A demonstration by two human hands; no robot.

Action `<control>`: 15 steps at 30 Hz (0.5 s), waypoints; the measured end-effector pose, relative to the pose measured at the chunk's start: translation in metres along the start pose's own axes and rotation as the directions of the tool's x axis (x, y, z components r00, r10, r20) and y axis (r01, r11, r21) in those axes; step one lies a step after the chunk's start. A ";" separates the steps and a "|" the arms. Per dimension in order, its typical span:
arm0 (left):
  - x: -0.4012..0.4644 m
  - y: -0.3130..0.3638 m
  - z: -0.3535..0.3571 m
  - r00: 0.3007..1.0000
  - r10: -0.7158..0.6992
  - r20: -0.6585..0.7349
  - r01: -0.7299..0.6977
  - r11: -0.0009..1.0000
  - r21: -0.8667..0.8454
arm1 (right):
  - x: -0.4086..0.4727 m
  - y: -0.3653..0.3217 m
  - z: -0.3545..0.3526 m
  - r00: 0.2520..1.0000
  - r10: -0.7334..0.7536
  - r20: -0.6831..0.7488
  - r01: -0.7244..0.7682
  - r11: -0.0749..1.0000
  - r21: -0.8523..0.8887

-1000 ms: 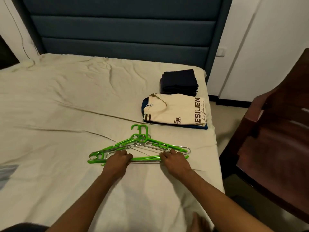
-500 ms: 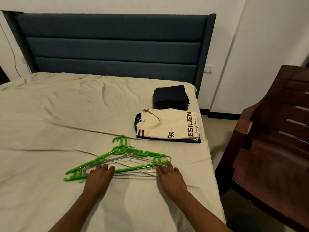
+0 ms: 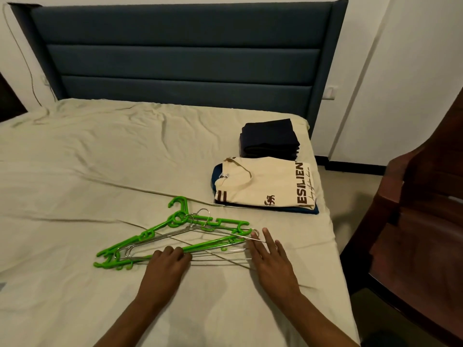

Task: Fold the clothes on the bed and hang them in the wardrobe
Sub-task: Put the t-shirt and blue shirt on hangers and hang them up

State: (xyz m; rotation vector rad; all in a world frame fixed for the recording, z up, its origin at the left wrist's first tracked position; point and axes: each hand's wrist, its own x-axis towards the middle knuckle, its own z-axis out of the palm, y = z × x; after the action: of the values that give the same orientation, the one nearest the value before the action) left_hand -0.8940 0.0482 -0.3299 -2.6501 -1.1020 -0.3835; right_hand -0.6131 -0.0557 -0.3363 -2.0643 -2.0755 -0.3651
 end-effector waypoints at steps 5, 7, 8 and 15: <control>-0.003 0.024 0.000 0.994 0.059 0.092 -0.055 0.998 -0.043 | -0.021 0.021 0.014 0.999 -0.019 0.043 0.022 0.997 -0.068; -0.004 0.030 -0.001 0.992 0.033 0.126 -0.028 0.999 -0.044 | -0.026 0.025 0.019 0.997 -0.025 0.072 0.031 0.996 -0.084; -0.003 0.031 -0.002 0.990 0.009 0.139 -0.002 0.999 -0.044 | -0.026 0.027 0.019 0.997 -0.025 0.077 0.031 0.997 -0.076; 0.002 0.034 0.006 0.941 -0.214 0.261 0.235 0.971 -0.050 | -0.008 0.045 -0.007 0.999 0.015 0.043 -0.017 0.999 0.034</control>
State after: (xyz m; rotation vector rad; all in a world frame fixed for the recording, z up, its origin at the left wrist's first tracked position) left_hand -0.8678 0.0278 -0.3389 -2.7055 -1.5064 -0.1312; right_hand -0.5685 -0.0656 -0.3299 -2.0858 -2.0728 -0.2837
